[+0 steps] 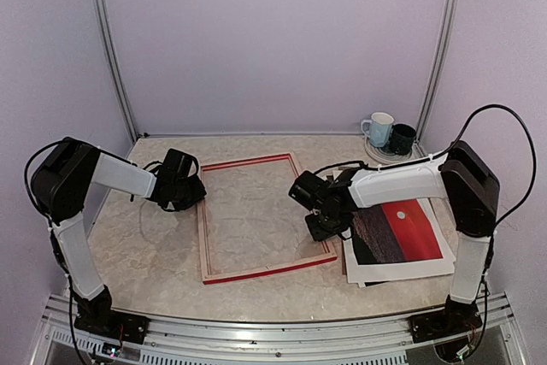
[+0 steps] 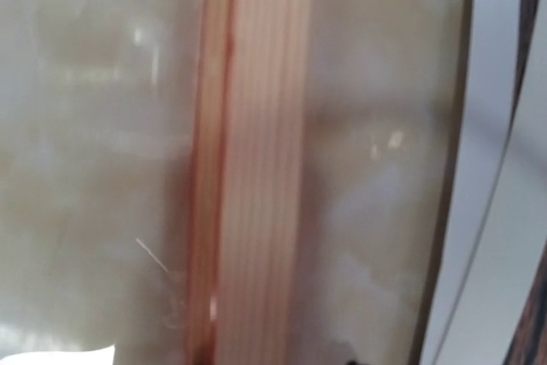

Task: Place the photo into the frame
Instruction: Press the glass panel against the frame body, then hold the frame body at the center of the board.

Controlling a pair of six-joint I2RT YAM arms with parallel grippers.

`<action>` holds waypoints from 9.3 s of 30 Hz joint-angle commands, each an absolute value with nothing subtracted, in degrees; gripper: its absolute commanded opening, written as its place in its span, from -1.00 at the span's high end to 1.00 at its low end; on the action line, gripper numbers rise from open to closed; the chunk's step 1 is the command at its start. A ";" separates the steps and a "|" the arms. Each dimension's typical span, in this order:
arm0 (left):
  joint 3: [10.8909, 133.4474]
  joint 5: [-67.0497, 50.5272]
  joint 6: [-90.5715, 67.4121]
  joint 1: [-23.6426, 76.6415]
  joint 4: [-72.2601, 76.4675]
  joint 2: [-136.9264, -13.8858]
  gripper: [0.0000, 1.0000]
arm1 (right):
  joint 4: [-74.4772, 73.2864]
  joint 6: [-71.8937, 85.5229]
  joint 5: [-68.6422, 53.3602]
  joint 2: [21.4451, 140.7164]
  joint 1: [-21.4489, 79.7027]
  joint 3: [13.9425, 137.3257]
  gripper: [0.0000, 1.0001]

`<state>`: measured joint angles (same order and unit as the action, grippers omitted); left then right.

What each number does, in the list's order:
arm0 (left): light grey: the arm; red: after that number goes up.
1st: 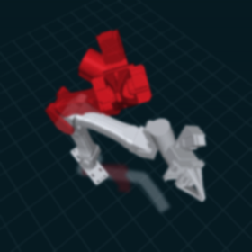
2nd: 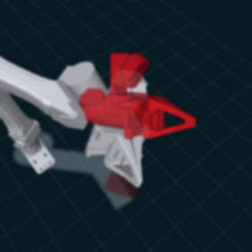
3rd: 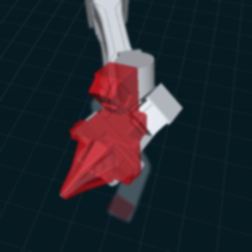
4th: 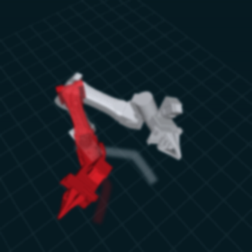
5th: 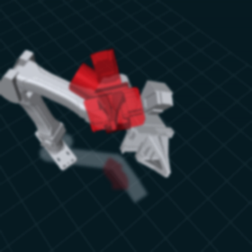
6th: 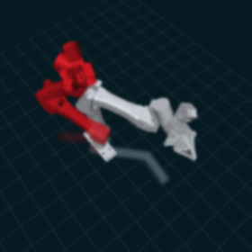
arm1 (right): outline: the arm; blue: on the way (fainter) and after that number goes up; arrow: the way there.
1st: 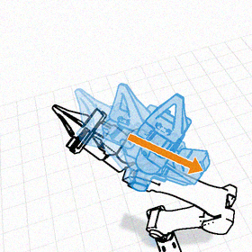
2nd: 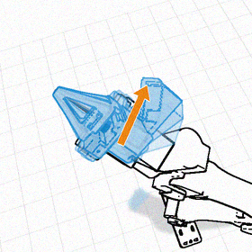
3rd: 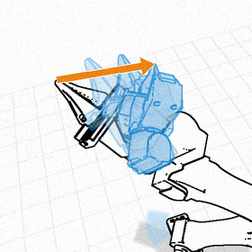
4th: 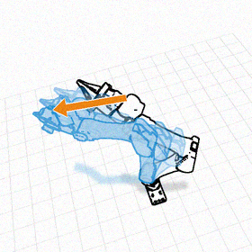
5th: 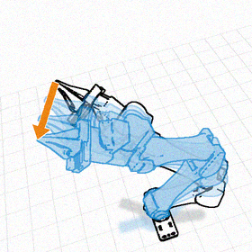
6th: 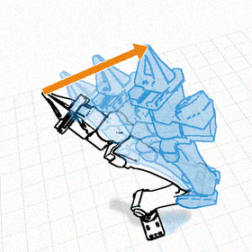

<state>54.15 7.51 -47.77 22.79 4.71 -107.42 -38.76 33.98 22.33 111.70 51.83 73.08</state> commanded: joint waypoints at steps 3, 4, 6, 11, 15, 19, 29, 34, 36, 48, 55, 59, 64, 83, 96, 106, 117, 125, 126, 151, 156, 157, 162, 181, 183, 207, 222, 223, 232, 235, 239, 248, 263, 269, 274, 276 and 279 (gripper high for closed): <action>51.26 15.13 -55.57 17.13 -2.46 -110.01 1.00 | -58.42 33.97 19.41 112.36 53.51 65.03 0.30; 51.27 14.99 -55.55 17.03 -2.46 -110.03 1.00 | -58.40 33.67 18.74 111.92 53.79 64.58 0.30; 51.26 14.79 -55.57 16.95 -2.23 -110.36 1.00 | -57.97 32.61 17.21 111.46 54.57 63.66 0.31; 51.46 14.77 -55.61 16.94 -2.45 -110.56 1.00 | -57.45 31.29 14.31 111.64 56.28 61.94 0.33; 51.57 14.94 -55.54 16.91 -2.72 -110.30 1.00 | -57.14 30.53 12.09 110.67 56.59 60.67 0.35; 51.76 14.73 -55.48 16.92 -2.59 -110.22 1.00 | -56.51 29.24 11.26 109.03 56.48 60.73 0.35; 56.16 13.46 -51.72 16.90 -4.19 -110.27 0.95 | -47.97 22.29 3.49 98.44 42.79 69.64 0.00; 60.55 12.02 -48.34 16.96 -5.58 -112.05 0.81 | -38.84 16.66 -4.54 102.32 34.23 76.71 -0.03; 62.22 11.63 -46.40 16.92 -6.00 -112.57 0.76 | -38.36 13.51 -6.67 107.36 33.09 82.88 -0.05; 67.08 10.45 -39.71 16.95 -8.58 -113.04 0.77 | -33.68 8.13 -11.74 121.00 32.13 91.03 -0.06; 71.20 5.71 -30.24 16.88 -8.05 -114.41 0.76 | -32.91 7.92 -20.39 126.75 30.97 99.32 -0.05; 75.04 2.68 -24.99 16.85 -8.51 -115.90 0.74 | -31.46 9.53 -23.83 128.82 30.85 101.60 -0.07; 78.78 1.49 -21.91 16.63 -8.83 -117.78 0.63 | -29.67 11.65 -23.44 129.59 30.98 99.50 -0.04; 95.13 13.40 -23.60 16.33 -20.79 -125.47 0.22 | -24.05 18.65 -18.35 129.31 31.09 95.45 0.28; 100.14 15.22 -23.53 15.85 -17.61 -132.01 0.25 | -22.94 20.23 -18.44 128.76 31.16 93.41 0.36; 103.61 14.16 -23.68 15.73 -17.46 -135.41 0.30 | -23.30 20.34 -18.35 128.60 31.59 93.13 0.39; 105.71 13.68 -23.50 15.59 -16.68 -138.03 0.31 | -23.38 20.26 -18.09 129.08 32.07 92.64 0.45; 109.80 16.76 -23.95 15.32 -19.77 -141.91 0.46 | -23.69 20.17 -17.85 129.33 32.34 92.72 0.47; 110.16 16.63 -23.83 15.27 -19.96 -142.50 0.47 | -23.74 20.10 -17.84 129.37 32.42 92.72 0.47; 93.95 16.28 -25.84 18.84 -24.83 -131.13 0.62 | -19.48 29.00 -18.06 128.76 32.82 88.78 1.00; 94.06 16.70 -27.12 19.49 -26.80 -130.02 0.54 | -19.54 30.07 -16.08 128.76 33.45 88.77 1.00; 93.80 16.70 -27.60 19.59 -27.27 -129.95 0.53 | -19.49 30.36 -15.63 128.76 33.56 88.75 1.00; 91.50 16.41 -29.29 20.07 -27.94 -128.91 0.49 | -19.27 31.82 -14.03 128.59 33.75 88.18 1.00; 83.09 15.35 -31.62 21.67 -30.27 -122.99 0.58 | -18.71 34.78 -12.55 128.84 33.75 87.98 1.00; 82.21 14.91 -31.81 21.98 -30.28 -122.32 0.58 | -18.53 35.00 -12.59 128.76 33.75 87.98 1.00; 69.71 11.01 -36.44 27.75 -27.88 -113.84 0.59 | -18.40 36.78 -11.60 128.10 34.23 88.07 1.00; 81.24 9.49 -24.34 22.67 -24.12 -120.52 0.85 | -21.91 9.87 -8.32 119.73 34.54 90.21 0.17; 82.61 9.60 -22.87 22.42 -24.50 -121.15 0.85 | -22.15 7.95 -8.65 119.06 34.60 90.01 0.12; 93.57 8.82 -17.07 19.43 -26.61 -127.34 0.83 | -18.42 -11.42 -16.87 107.61 40.88 82.14 -0.14; 96.29 6.93 -16.39 18.47 -26.45 -129.10 0.82 | -15.77 -17.46 -19.99 104.58 45.44 78.47 -0.18; 98.53 3.59 -16.39 17.16 -24.88 -130.45 0.80 | -12.98 -20.21 -22.97 104.93 51.16 77.29 -0.22; 97.30 2.79 -16.99 17.19 -26.22 -130.03 0.62 | -10.10 -20.07 -24.40 114.68 59.84 83.43 -0.11; 96.24 4.26 -16.44 18.04 -27.27 -129.08 0.57 | -6.54 -21.76 -22.34 123.14 62.58 85.41 0.12; 96.16 5.21 -16.82 18.52 -27.50 -129.37 0.57 | -5.61 -21.49 -21.03 125.44 62.98 84.94 0.17; 96.07 5.58 -16.70 18.51 -27.83 -129.29 0.57 | -4.71 -22.18 -17.36 126.52 63.86 84.06 0.29; 95.90 5.71 -16.62 18.49 -27.86 -129.20 0.57 | -4.73 -22.49 -16.47 126.99 64.13 83.98 0.33; 95.84 5.82 -16.52 18.53 -28.03 -129.07 0.57 | -4.62 -22.59 -15.87 127.50 64.29 83.86 0.41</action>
<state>97.54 6.07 -16.60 17.78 -25.56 -130.02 -5.74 -21.89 -17.96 125.71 63.40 84.44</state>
